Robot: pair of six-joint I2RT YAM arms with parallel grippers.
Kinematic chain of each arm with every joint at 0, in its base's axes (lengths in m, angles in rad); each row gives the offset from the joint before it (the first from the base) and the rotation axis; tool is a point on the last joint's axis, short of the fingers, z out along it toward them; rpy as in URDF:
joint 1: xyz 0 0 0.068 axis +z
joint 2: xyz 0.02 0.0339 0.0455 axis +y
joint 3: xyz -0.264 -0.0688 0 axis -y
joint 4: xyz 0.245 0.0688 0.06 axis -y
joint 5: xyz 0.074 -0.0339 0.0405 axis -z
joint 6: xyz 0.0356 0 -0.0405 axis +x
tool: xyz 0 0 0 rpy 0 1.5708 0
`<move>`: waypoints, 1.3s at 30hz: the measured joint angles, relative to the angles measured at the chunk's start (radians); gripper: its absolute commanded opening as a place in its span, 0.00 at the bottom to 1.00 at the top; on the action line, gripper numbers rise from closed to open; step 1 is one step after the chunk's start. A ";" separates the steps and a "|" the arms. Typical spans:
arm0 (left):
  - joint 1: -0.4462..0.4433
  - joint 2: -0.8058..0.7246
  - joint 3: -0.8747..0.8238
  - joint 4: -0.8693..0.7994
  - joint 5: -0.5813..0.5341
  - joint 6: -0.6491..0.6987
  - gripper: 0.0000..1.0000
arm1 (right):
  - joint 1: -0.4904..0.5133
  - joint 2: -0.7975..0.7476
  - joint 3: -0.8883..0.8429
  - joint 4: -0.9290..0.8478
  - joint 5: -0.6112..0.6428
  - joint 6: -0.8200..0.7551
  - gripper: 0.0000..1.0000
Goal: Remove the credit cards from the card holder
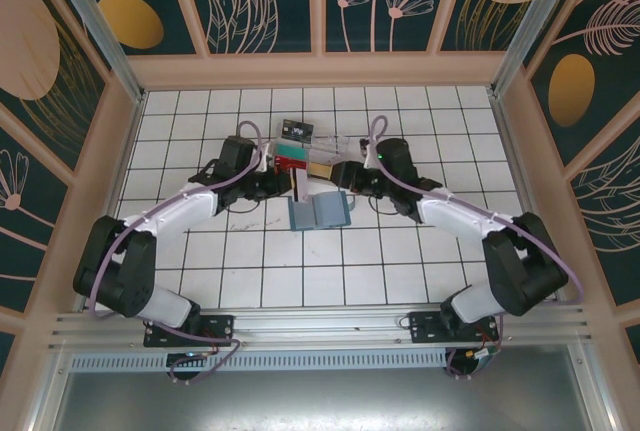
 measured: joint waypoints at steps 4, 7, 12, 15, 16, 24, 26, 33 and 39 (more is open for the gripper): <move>0.000 -0.032 0.001 0.073 0.046 -0.061 0.00 | -0.061 -0.008 -0.056 0.156 -0.099 0.073 0.63; 0.000 -0.054 0.001 0.159 0.078 -0.128 0.00 | -0.075 -0.002 -0.067 0.252 -0.163 0.128 0.68; 0.000 -0.062 0.000 0.315 0.121 -0.249 0.00 | -0.078 0.032 -0.065 0.433 -0.256 0.234 0.69; 0.000 -0.062 -0.002 0.401 0.145 -0.316 0.00 | -0.078 0.071 -0.060 0.523 -0.298 0.305 0.69; 0.000 -0.062 -0.002 0.424 0.152 -0.334 0.00 | -0.078 0.083 -0.056 0.546 -0.309 0.325 0.69; 0.005 -0.062 -0.013 0.544 0.178 -0.438 0.00 | -0.078 0.145 -0.027 0.707 -0.367 0.465 0.51; 0.006 -0.062 -0.023 0.568 0.180 -0.455 0.00 | -0.078 0.152 -0.027 0.738 -0.372 0.495 0.44; 0.008 -0.062 -0.042 0.591 0.180 -0.486 0.00 | -0.078 0.159 -0.027 0.793 -0.374 0.546 0.22; 0.010 -0.062 -0.044 0.597 0.179 -0.493 0.00 | -0.072 0.159 -0.023 0.799 -0.375 0.547 0.06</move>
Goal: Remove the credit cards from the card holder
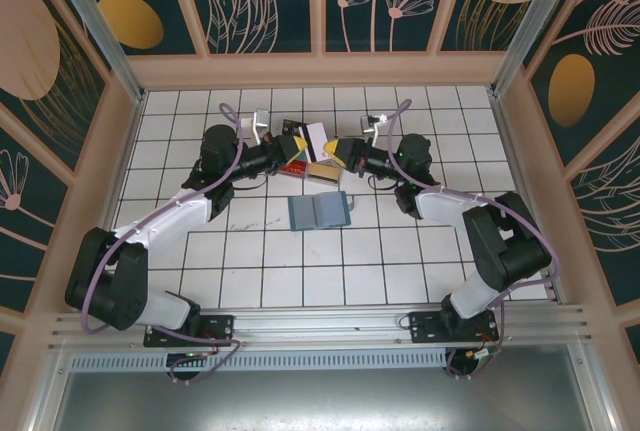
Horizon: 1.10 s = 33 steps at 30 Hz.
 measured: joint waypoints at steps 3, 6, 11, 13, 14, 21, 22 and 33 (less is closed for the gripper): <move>0.006 0.000 -0.007 0.000 -0.002 -0.001 0.09 | 0.003 0.000 0.009 -0.015 0.000 -0.013 0.00; 0.009 0.000 -0.008 -0.012 -0.007 0.007 0.43 | 0.005 0.000 0.014 -0.046 0.001 -0.042 0.00; 0.026 0.000 -0.003 -0.171 -0.081 0.085 0.84 | 0.001 -0.037 0.061 -0.290 0.060 -0.237 0.00; 0.040 -0.001 0.003 -0.286 -0.147 0.143 0.93 | -0.013 -0.072 0.092 -0.430 0.117 -0.362 0.00; 0.048 -0.001 0.004 -0.340 -0.182 0.169 0.96 | -0.021 -0.089 0.111 -0.497 0.146 -0.424 0.00; 0.122 -0.012 0.005 -0.599 -0.428 0.286 0.99 | -0.052 -0.138 0.296 -0.883 0.354 -0.831 0.00; 0.129 -0.019 0.006 -0.627 -0.465 0.298 0.99 | -0.052 -0.138 0.326 -0.934 0.381 -0.893 0.00; 0.138 -0.076 0.008 -0.732 -0.614 0.346 0.99 | 0.010 -0.017 0.605 -1.312 0.537 -1.492 0.00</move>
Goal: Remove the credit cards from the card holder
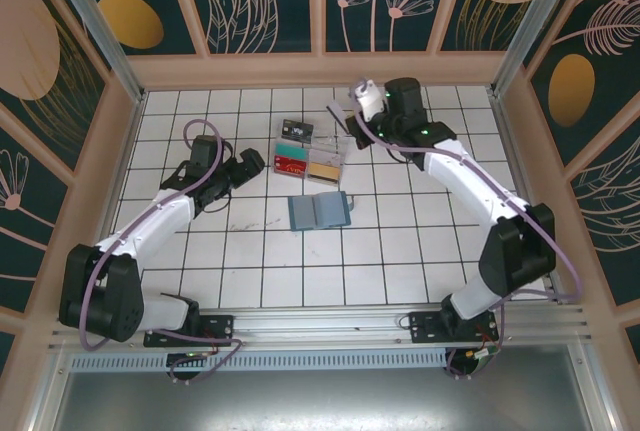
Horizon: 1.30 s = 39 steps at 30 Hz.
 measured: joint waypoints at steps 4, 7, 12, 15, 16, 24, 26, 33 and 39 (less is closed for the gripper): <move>0.000 0.000 -0.002 0.000 0.004 0.000 0.99 | 0.022 0.110 0.083 -0.080 0.018 -0.168 0.00; 0.000 0.000 -0.006 0.002 0.012 0.000 0.99 | 0.025 0.164 0.095 -0.121 0.018 -0.285 0.00; 0.000 0.000 -0.026 0.011 0.028 -0.001 0.99 | 0.028 0.233 0.141 -0.193 -0.004 -0.419 0.00; 0.000 0.000 -0.038 0.013 0.044 -0.005 0.99 | 0.033 0.252 0.161 -0.211 -0.023 -0.469 0.00; 0.000 0.000 -0.039 0.014 0.049 -0.005 0.99 | 0.036 0.257 0.167 -0.214 -0.032 -0.485 0.00; 0.000 0.005 -0.040 0.033 0.084 -0.008 0.99 | 0.058 0.330 0.210 -0.218 -0.064 -0.568 0.00; 0.000 0.005 -0.043 0.039 0.092 -0.010 0.99 | 0.057 0.349 0.212 -0.227 -0.064 -0.579 0.00; 0.000 0.006 -0.069 0.057 0.105 -0.016 0.99 | 0.056 0.374 0.212 -0.252 -0.059 -0.606 0.00; 0.000 0.008 -0.071 0.069 0.121 -0.019 0.99 | 0.053 0.374 0.212 -0.243 -0.045 -0.613 0.00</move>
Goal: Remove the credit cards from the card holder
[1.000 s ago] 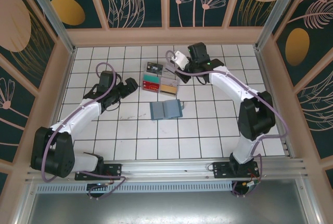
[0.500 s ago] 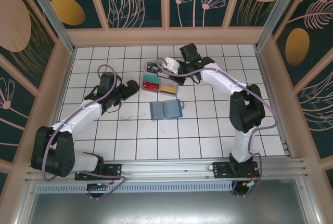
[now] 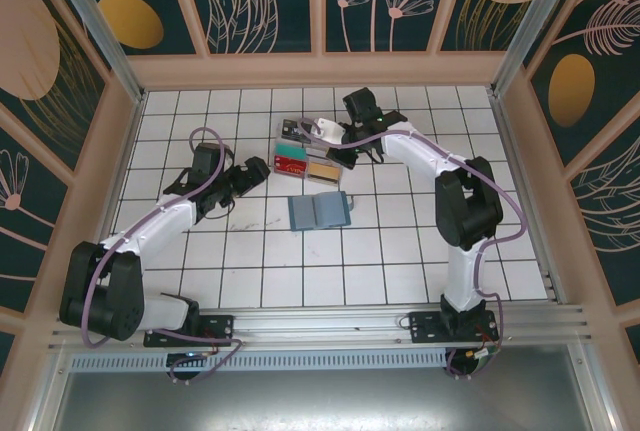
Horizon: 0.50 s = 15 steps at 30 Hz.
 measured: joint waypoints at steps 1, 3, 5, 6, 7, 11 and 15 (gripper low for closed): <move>0.000 0.001 0.000 0.001 0.000 0.000 0.99 | -0.001 0.000 0.000 0.003 0.005 0.000 0.00; 0.000 0.002 0.000 0.005 0.000 -0.002 0.99 | -0.003 0.000 0.000 0.007 0.016 -0.001 0.00; 0.000 0.002 0.000 0.005 0.000 -0.003 0.99 | -0.004 0.000 -0.002 0.011 0.028 -0.004 0.00; 0.000 0.002 -0.001 0.005 0.000 -0.004 0.99 | -0.006 0.000 -0.003 0.012 0.034 -0.005 0.00; 0.000 0.002 -0.002 0.006 0.000 -0.004 0.99 | -0.006 0.000 -0.005 0.014 0.037 -0.007 0.00; 0.000 0.002 -0.006 0.010 0.004 -0.004 0.99 | -0.008 0.001 -0.011 0.019 0.042 -0.008 0.00; 0.000 0.002 -0.010 0.011 0.004 -0.004 0.99 | -0.008 0.007 -0.014 0.024 0.043 -0.011 0.00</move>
